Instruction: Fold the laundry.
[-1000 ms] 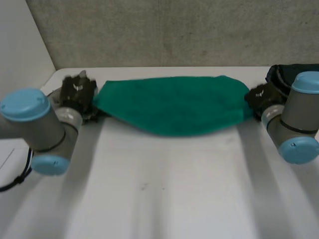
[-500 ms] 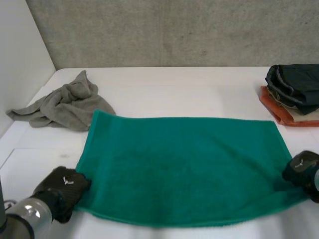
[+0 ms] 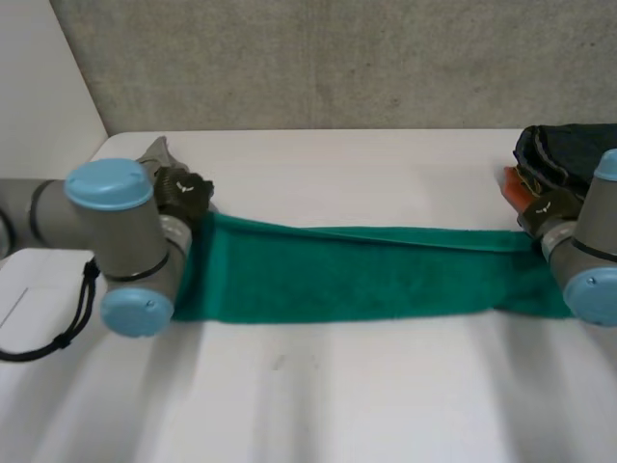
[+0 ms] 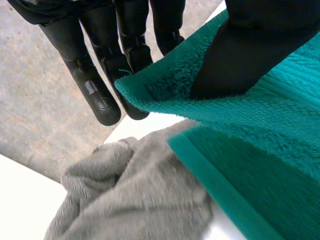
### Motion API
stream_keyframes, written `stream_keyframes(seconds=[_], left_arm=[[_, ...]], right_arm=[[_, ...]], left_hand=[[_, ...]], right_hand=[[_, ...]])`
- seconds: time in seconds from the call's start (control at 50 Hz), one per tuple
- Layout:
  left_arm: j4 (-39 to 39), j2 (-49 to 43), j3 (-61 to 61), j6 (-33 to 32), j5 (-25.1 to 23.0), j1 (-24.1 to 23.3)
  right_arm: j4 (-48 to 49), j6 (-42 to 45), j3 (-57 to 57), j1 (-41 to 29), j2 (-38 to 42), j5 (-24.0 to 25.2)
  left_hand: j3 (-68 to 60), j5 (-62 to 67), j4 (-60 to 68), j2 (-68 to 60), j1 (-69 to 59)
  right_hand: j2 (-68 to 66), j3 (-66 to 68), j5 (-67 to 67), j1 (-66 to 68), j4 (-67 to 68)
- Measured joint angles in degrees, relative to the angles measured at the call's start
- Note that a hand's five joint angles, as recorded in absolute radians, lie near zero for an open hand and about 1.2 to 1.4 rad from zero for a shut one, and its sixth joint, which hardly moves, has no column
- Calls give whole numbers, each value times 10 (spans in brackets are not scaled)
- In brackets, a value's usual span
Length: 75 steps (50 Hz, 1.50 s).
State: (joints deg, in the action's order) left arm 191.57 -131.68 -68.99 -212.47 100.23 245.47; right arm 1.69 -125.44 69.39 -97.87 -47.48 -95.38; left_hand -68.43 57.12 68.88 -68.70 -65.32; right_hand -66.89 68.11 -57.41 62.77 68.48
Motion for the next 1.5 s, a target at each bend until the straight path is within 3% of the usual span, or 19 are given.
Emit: stream_keyframes(seconds=[0.04,0.06,0.08,0.1,0.14,0.18,0.36,0.52,0.64,0.74,0.92,1.04,1.08,1.12,1.22,1.32,1.4,1.5], left_arm=[[-1,-24,37,0,2,-4],[-1,-34,53,0,2,-5],[-1,-39,62,-1,1,-6],[-1,-47,77,-1,1,-9],[-1,-55,96,-1,0,-16],[-1,-56,104,0,-1,-22],[-2,-22,82,2,-1,-39],[-3,53,-23,5,-5,-36],[5,119,-124,7,-11,-38],[32,166,-205,10,-30,-42],[92,190,-272,31,-56,-42],[98,189,-273,55,-57,-39],[98,191,-273,63,-57,-39],[97,198,-272,69,-57,-39],[96,228,-280,75,-56,-37],[97,258,-291,75,-56,-35],[97,274,-299,75,-56,-34],[96,292,-309,75,-55,-23]], right_arm=[[7,-2,-27,-5,20,-5],[8,-3,-35,-7,26,-7],[10,-4,-41,-8,31,-8],[11,-5,-48,-11,36,-12],[11,-9,-55,-16,40,-20],[10,-13,-55,-21,39,-26],[3,-63,-5,-29,-26,-27],[-42,-132,64,-16,-104,46],[-93,-168,134,22,-156,111],[-78,-177,211,68,-191,176],[32,-175,291,113,-188,214],[61,-170,285,118,-153,199],[68,-163,277,127,-141,173],[74,-152,271,138,-139,147],[91,-71,270,180,-175,87],[102,14,273,205,-208,70],[115,40,264,160,-227,71],[157,24,245,16,-240,78]], left_hand=[[59,-42,-51,60,41],[152,-144,-156,155,154],[152,-144,-156,155,154],[334,-329,-343,340,367],[492,-484,-505,507,515],[548,-533,-558,555,543],[565,-543,-571,571,543],[565,-543,-571,571,543],[565,-543,-571,571,543],[565,-543,-571,571,543],[565,-543,-571,571,543],[565,-543,-571,571,543],[565,-543,-571,571,543],[565,-543,-571,571,543],[565,-543,-571,571,543],[565,-543,-571,571,543],[565,-543,-571,571,543],[565,-543,-571,571,543]], right_hand=[[170,-170,168,-154,-171],[287,-272,274,-258,-272],[321,-316,311,-292,-304],[448,-442,453,-416,-426],[533,-541,538,-492,-534],[545,-558,549,-496,-553],[546,-563,549,-496,-562],[546,-563,549,-496,-565],[546,-563,549,-496,-565],[546,-563,549,-496,-565],[530,-540,531,-487,-543],[249,-264,268,-209,-280],[39,-60,59,-7,-63],[-3,-12,22,9,-15],[-5,-1,16,9,0],[-5,-1,14,9,0],[-5,-1,13,9,0],[-5,-1,13,9,0]])
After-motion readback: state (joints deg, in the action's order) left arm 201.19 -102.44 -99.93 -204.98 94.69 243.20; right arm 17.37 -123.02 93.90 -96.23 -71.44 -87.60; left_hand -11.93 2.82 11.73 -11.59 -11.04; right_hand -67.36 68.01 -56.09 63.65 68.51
